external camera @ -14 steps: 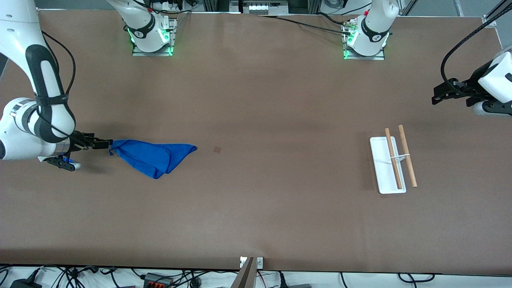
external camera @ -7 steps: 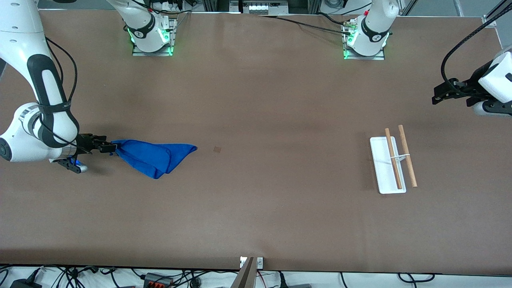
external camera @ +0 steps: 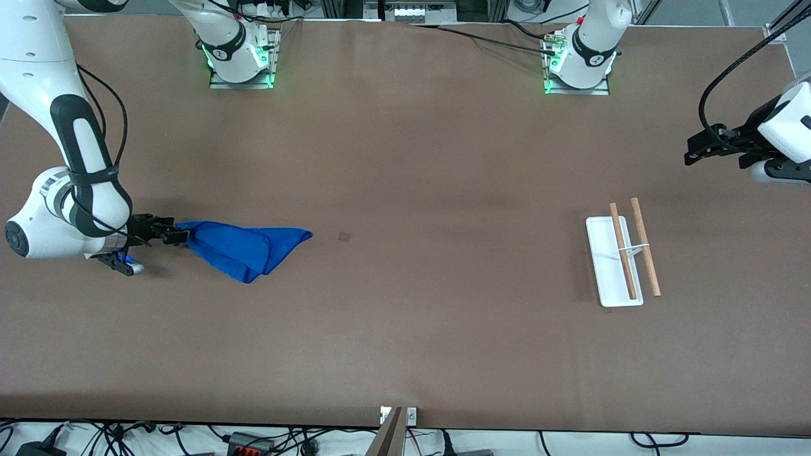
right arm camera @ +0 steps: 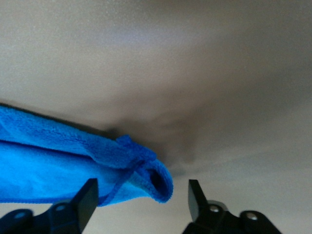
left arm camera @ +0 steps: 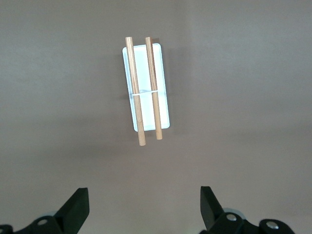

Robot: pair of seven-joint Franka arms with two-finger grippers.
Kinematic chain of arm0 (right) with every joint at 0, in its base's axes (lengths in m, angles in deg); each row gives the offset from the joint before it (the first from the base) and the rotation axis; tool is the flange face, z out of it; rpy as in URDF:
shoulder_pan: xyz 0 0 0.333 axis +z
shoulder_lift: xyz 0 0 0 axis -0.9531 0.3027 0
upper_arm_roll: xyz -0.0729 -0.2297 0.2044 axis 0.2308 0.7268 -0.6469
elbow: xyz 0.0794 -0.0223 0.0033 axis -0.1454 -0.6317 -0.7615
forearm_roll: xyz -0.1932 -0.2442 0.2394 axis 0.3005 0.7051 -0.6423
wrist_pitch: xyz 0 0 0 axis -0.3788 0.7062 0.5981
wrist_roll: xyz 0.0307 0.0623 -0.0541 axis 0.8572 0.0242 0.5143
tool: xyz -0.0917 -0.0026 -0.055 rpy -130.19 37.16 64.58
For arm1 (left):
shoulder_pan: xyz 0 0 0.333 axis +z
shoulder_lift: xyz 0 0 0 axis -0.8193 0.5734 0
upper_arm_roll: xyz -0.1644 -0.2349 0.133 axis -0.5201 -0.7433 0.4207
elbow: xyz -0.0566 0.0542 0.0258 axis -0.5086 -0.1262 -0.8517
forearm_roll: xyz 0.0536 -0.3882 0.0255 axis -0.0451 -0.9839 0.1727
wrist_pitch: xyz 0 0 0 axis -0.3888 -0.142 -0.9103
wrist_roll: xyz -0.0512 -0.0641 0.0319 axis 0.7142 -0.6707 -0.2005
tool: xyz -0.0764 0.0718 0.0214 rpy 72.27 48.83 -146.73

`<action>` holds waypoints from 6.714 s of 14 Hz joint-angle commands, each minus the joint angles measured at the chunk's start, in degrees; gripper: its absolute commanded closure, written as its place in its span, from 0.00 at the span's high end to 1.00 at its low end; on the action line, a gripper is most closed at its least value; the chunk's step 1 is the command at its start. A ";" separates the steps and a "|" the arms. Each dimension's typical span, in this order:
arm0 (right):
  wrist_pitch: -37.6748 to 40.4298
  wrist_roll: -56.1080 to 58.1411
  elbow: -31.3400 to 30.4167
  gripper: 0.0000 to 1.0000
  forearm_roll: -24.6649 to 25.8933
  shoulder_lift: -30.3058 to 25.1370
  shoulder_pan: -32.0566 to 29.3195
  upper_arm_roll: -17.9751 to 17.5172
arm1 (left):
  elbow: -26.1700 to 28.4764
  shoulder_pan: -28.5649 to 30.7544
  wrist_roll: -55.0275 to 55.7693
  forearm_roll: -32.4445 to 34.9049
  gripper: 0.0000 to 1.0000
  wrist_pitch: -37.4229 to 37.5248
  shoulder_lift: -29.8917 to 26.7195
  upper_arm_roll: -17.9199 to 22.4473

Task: Pass towel and hang on rack

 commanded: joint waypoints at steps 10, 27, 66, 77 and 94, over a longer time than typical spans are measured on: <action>-0.16 5.04 1.06 0.08 -0.25 0.89 0.28 -0.17 | -0.14 -0.17 -1.40 -0.43 1.00 0.58 -0.13 0.51; 27.35 -2.23 36.10 0.00 -1.39 -1.83 19.07 -7.35 | -0.23 -0.26 -1.23 -0.69 1.00 0.58 -0.13 0.51; -9.83 -30.46 43.69 0.00 -0.69 -3.15 48.97 -12.65 | 25.79 -1.05 -102.27 -59.02 1.00 -42.57 14.54 -19.88; -10.18 -30.37 43.60 0.00 0.28 -3.15 48.97 -12.65 | 22.62 -3.60 -113.65 -74.16 0.04 -49.17 20.00 -23.48; -9.21 -29.05 42.64 1.00 2.82 -3.15 46.16 -12.30 | 23.41 1.22 -112.85 -73.65 0.01 -46.45 19.91 -22.60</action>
